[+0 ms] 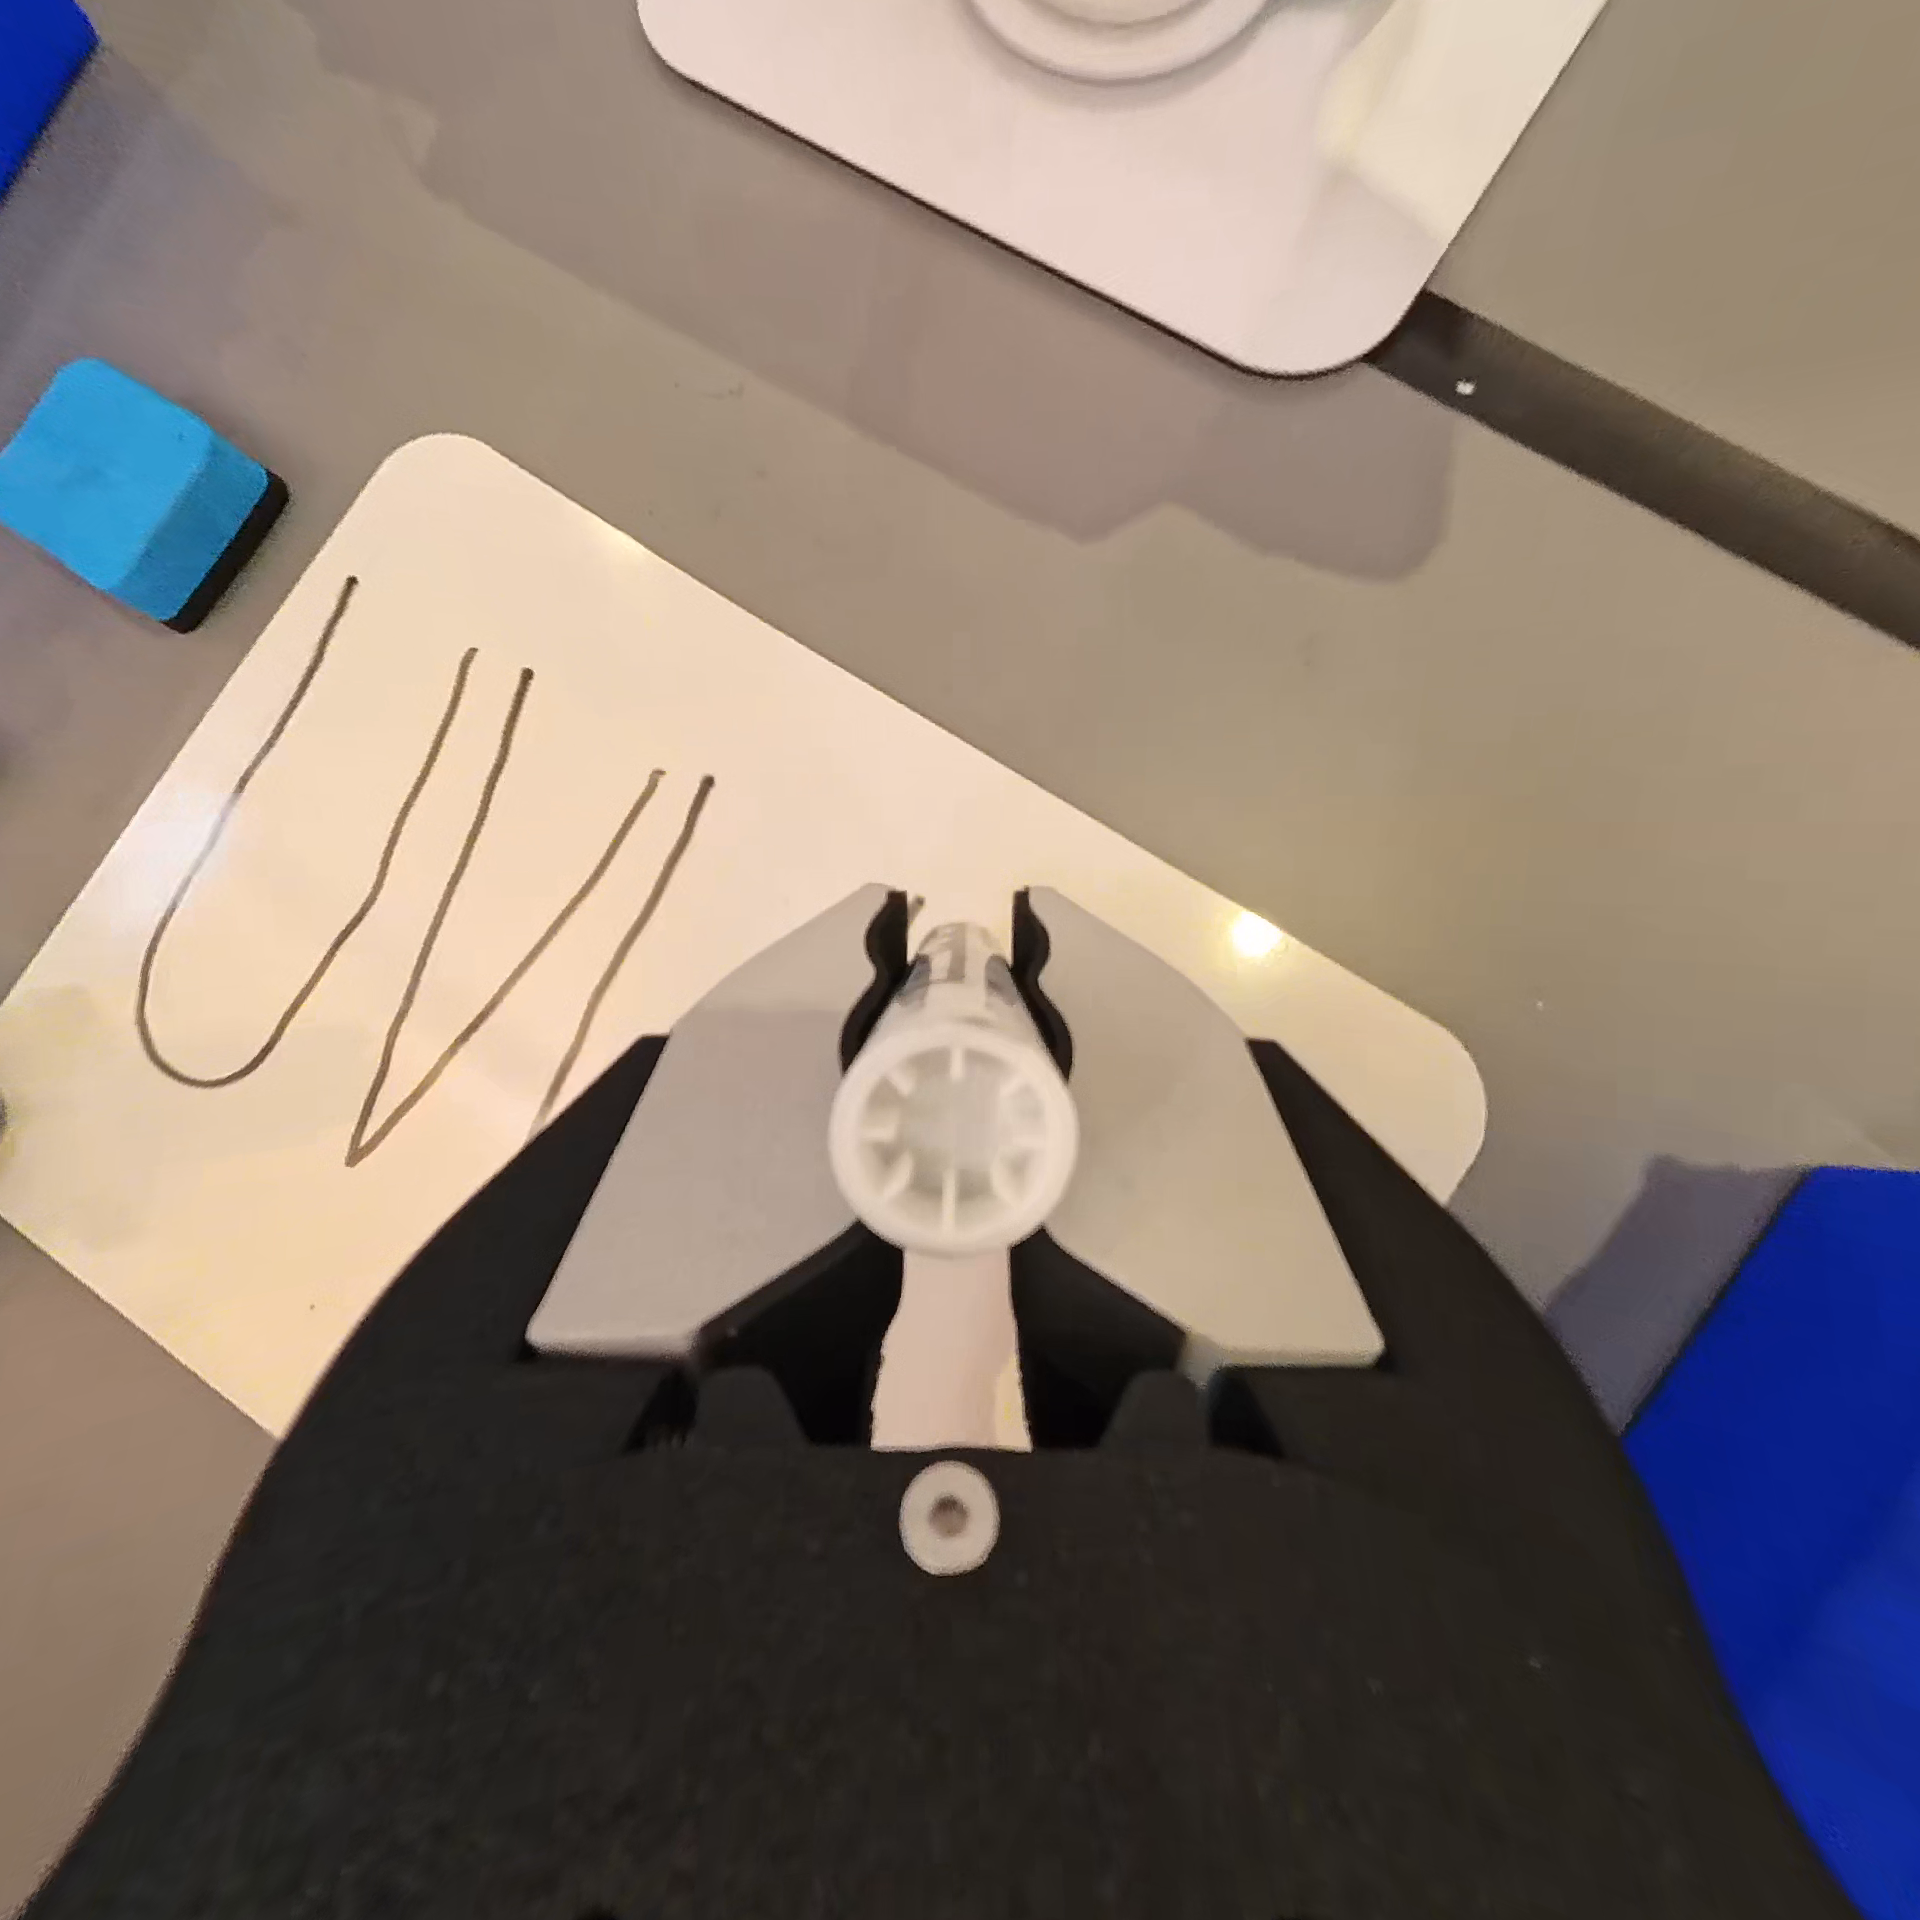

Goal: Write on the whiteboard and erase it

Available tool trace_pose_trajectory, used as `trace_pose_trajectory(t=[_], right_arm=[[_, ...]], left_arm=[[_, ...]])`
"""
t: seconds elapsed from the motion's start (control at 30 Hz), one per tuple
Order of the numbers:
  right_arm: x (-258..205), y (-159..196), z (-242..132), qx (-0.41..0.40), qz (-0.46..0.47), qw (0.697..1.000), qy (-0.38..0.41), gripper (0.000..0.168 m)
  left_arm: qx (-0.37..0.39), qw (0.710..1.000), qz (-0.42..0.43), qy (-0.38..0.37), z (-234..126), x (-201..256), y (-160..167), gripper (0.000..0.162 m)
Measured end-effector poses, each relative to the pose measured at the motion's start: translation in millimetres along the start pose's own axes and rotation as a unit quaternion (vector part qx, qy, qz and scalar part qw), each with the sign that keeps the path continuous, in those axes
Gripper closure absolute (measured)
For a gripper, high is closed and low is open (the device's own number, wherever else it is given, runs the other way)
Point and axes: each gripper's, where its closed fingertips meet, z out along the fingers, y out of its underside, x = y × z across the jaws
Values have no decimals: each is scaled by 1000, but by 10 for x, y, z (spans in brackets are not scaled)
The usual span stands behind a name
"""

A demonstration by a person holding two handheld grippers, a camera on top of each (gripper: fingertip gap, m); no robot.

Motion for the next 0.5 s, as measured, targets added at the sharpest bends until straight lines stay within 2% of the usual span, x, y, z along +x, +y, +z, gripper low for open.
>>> trace_pose_trajectory(t=[0.3, 0.5], right_arm=[[36, 41, 135, -11, 9, 1000, 4, 149], [4, 123, 83, -16, 13, 1000, 11, 149]], left_arm=[[0, 1000, -1, 1, -1, 1, 0, 162], [0, 1000, -1, 1, 0, -1, 0, 162]])
